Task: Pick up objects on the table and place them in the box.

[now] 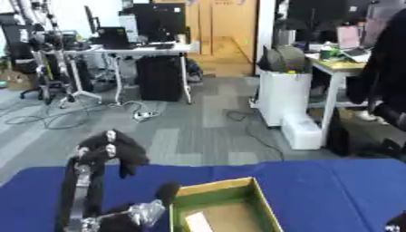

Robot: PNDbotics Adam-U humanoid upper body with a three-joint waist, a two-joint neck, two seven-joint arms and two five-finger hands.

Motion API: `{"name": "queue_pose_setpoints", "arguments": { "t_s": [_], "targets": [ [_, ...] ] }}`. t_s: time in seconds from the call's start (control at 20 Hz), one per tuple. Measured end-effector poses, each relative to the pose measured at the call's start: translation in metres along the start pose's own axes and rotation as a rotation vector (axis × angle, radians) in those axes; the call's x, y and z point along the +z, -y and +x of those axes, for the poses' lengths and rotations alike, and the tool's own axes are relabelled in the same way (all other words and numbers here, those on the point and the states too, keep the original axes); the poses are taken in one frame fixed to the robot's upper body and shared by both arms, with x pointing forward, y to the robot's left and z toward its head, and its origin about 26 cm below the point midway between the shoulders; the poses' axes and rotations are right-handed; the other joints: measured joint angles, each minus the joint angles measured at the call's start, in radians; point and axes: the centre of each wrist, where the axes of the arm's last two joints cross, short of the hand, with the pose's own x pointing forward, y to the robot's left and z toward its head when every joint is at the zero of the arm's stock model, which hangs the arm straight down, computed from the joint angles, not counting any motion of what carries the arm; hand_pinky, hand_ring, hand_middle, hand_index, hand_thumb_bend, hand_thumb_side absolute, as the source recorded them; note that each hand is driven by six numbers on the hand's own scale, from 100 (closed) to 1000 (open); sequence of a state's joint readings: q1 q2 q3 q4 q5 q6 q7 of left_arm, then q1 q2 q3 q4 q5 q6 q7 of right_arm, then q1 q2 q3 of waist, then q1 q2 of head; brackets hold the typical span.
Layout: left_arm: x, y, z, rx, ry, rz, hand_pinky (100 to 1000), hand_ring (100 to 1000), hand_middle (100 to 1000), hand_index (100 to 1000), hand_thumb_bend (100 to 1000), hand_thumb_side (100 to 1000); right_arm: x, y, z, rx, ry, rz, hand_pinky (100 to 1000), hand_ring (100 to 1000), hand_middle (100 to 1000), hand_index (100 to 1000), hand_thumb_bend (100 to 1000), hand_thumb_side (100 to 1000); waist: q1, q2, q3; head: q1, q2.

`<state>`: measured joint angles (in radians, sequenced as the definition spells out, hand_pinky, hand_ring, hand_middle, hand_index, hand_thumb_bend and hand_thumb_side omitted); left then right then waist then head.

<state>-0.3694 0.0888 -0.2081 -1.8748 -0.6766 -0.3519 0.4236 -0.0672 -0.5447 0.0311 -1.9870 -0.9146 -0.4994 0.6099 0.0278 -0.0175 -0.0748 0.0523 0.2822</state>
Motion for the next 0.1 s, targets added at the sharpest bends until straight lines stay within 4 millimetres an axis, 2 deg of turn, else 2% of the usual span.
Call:
{"name": "queue_pose_setpoints", "arguments": {
  "t_s": [0.1],
  "targets": [
    [0.0016, 0.0009, -0.0016, 0.000, -0.005, -0.004, 100, 259, 427, 483, 482, 379, 0.0000, 0.0000, 0.0000, -0.002, -0.002, 0.002, 181, 328, 380, 461, 100, 1000, -0.001, 0.000, 0.000, 0.000, -0.022]
  ]
}}
